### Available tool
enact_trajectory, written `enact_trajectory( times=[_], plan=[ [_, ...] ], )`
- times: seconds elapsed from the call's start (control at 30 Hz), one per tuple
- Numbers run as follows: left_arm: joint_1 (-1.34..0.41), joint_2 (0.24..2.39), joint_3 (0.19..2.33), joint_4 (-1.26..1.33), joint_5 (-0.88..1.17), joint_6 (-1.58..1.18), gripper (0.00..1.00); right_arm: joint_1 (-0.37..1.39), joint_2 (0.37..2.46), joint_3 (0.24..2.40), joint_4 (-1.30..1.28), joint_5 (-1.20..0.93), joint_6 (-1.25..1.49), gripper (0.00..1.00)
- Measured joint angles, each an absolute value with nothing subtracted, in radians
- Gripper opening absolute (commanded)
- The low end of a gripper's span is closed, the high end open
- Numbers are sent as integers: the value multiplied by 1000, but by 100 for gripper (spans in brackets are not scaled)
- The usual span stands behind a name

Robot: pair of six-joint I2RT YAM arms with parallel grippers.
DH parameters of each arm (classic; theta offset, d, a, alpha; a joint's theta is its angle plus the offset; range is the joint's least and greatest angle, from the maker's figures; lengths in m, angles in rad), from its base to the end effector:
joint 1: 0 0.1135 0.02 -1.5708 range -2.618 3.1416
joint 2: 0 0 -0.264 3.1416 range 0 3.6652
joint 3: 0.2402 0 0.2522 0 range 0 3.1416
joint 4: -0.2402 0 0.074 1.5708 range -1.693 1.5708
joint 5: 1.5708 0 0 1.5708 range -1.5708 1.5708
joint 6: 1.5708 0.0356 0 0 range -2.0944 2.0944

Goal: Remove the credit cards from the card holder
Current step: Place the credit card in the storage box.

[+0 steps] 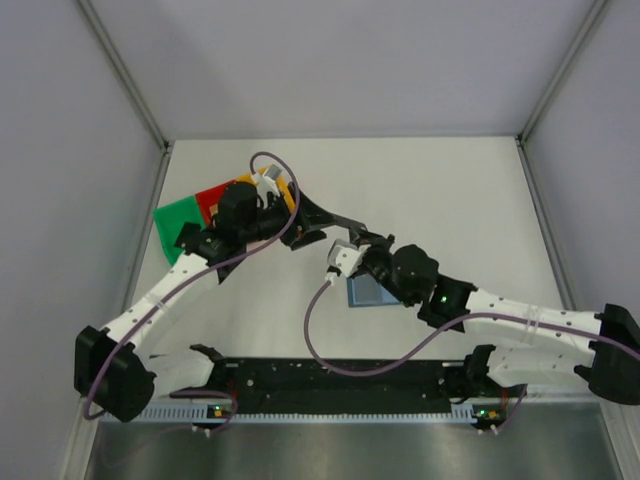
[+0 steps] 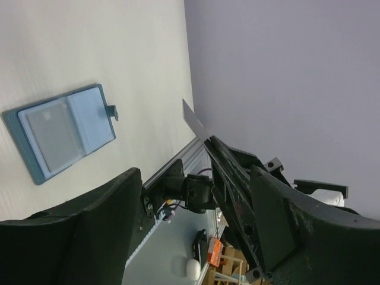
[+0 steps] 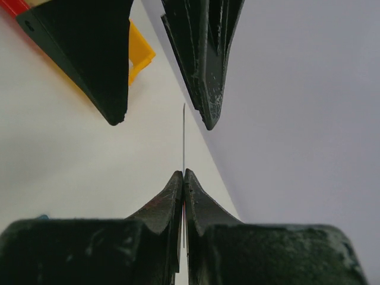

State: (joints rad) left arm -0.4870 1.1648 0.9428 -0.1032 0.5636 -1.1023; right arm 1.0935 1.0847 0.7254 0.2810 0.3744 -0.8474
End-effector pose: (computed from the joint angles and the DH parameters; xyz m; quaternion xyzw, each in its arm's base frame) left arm 0.2266 -0.1415 0.3274 -0.0817 0.7927 -0.5581 0.2313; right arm 0.1282 0.2195 0.3086 -0.5239 0.5118 -0.0537 0.6788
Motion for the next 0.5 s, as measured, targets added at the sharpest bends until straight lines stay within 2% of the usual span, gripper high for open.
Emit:
enact_trajectory(
  times=[0.07, 0.17, 0.3, 0.43, 0.47, 0.5],
  plan=[
    [-486, 1179, 941, -73, 553, -1125, 74, 1105, 1089, 725, 294, 384, -870, 0],
    [-485, 1217, 944, -38, 545, -1144, 59, 1118, 1090, 724, 308, 399, -895, 0],
    [-484, 1289, 956, 6, 562, -1171, 33, 1126, 1096, 721, 315, 414, -924, 0],
    [-484, 1303, 956, 30, 569, -1190, 0, 1132, 1122, 711, 312, 424, -943, 0],
    [-484, 1303, 956, 39, 568, -1192, 0, 1133, 1126, 711, 314, 424, -948, 1],
    [-483, 1303, 956, 47, 568, -1193, 0, 1134, 1128, 711, 314, 424, -951, 14]
  ],
)
